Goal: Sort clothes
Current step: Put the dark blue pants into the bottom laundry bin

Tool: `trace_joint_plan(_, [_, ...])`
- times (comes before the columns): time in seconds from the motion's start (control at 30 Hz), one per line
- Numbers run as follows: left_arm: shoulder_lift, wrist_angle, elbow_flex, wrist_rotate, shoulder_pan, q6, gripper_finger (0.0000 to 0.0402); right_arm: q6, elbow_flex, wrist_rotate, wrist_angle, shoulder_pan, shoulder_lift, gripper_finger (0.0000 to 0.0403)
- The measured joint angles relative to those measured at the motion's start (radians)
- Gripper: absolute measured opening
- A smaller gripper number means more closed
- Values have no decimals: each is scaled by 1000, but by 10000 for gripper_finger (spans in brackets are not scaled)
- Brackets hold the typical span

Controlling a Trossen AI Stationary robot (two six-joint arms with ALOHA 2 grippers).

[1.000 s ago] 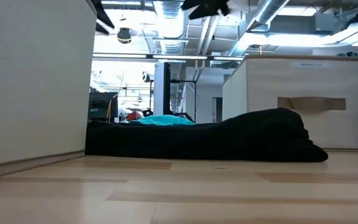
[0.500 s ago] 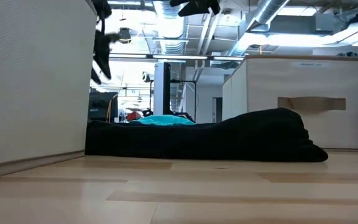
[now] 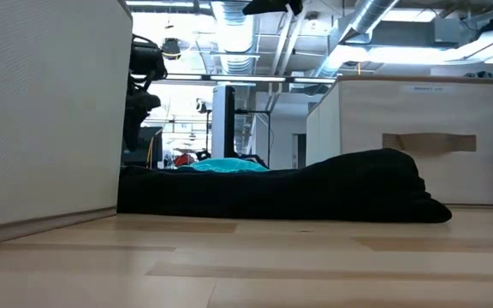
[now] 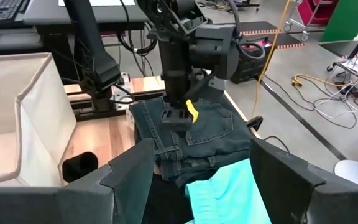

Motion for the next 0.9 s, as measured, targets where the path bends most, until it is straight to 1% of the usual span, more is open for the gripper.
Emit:
trace_joint_plan(0.1, [28, -14, 0, 0, 0, 11, 268, 4, 0, 0, -1, 0, 0, 276])
trace_joint_plan(0.2, [82, -32, 0, 0, 0, 15, 291, 7, 0, 0, -1, 0, 0, 276])
trace_joint_plan(0.37, [183, -36, 1, -1, 0, 34, 315, 29, 0, 0, -1, 0, 0, 276])
trace_joint_plan(0.7, [361, -11, 9, 10, -4, 38, 318, 34, 0, 0, -1, 13, 0, 276])
trace_joint_plan(0.8, [385, -14, 11, 14, -7, 40, 317, 50, 0, 1, -2, 18, 0, 276])
trace_joint_plan(0.9, [389, -9, 10, 13, -9, 40, 302, 52, 0, 2, -2, 18, 0, 276])
